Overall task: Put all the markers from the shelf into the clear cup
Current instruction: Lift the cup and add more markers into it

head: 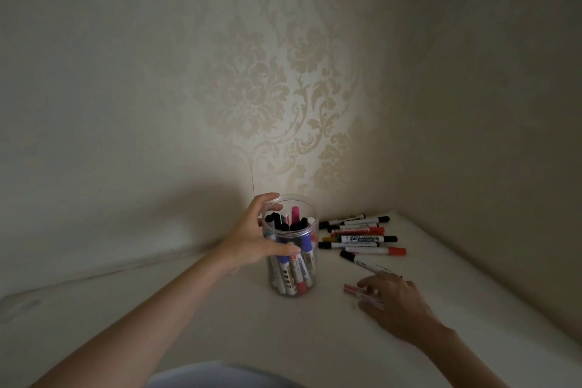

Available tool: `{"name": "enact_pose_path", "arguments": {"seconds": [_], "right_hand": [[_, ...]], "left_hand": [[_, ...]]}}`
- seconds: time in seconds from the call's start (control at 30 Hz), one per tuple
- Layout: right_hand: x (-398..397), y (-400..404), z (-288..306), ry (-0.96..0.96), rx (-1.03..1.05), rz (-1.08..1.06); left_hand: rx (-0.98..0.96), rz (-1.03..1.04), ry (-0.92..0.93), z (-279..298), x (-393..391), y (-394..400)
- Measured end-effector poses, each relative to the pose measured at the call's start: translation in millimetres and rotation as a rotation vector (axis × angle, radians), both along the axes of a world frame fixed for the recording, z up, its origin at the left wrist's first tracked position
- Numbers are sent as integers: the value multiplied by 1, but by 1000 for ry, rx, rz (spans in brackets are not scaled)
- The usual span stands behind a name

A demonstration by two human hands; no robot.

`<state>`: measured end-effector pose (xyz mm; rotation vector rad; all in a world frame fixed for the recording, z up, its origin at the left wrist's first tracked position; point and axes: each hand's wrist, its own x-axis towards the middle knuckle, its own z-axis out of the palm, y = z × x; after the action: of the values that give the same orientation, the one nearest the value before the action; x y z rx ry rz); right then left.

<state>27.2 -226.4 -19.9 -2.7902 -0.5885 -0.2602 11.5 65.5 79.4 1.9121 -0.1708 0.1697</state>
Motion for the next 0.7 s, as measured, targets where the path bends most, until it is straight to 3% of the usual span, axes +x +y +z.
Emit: {"name": "enact_pose_path", "arguments": {"seconds": [0.1,0.23,0.3,0.4,0.5,0.6,0.7], "right_hand": [[2,-1,-3,-49,123,-107],[4,6,-3,-92,90,-233],[-5,20,1,-56,230,-134],[-25,56,22,136,629,121],[-27,79,34,145,938,238],[-28,85,40,91,1025,211],[-31,85,41,116,992,247]], "left_hand": [[64,-5,-45,-1,-4,-6],[158,-10,-103,-2,-14,-18],[157,-8,-144,-5,-17,-23],[126,0,-204,-12,-21,-33],[175,-50,-208,-10,-26,-42],[200,-133,-146,7,-29,-38],[245,-113,-271,30,-33,-37]]}}
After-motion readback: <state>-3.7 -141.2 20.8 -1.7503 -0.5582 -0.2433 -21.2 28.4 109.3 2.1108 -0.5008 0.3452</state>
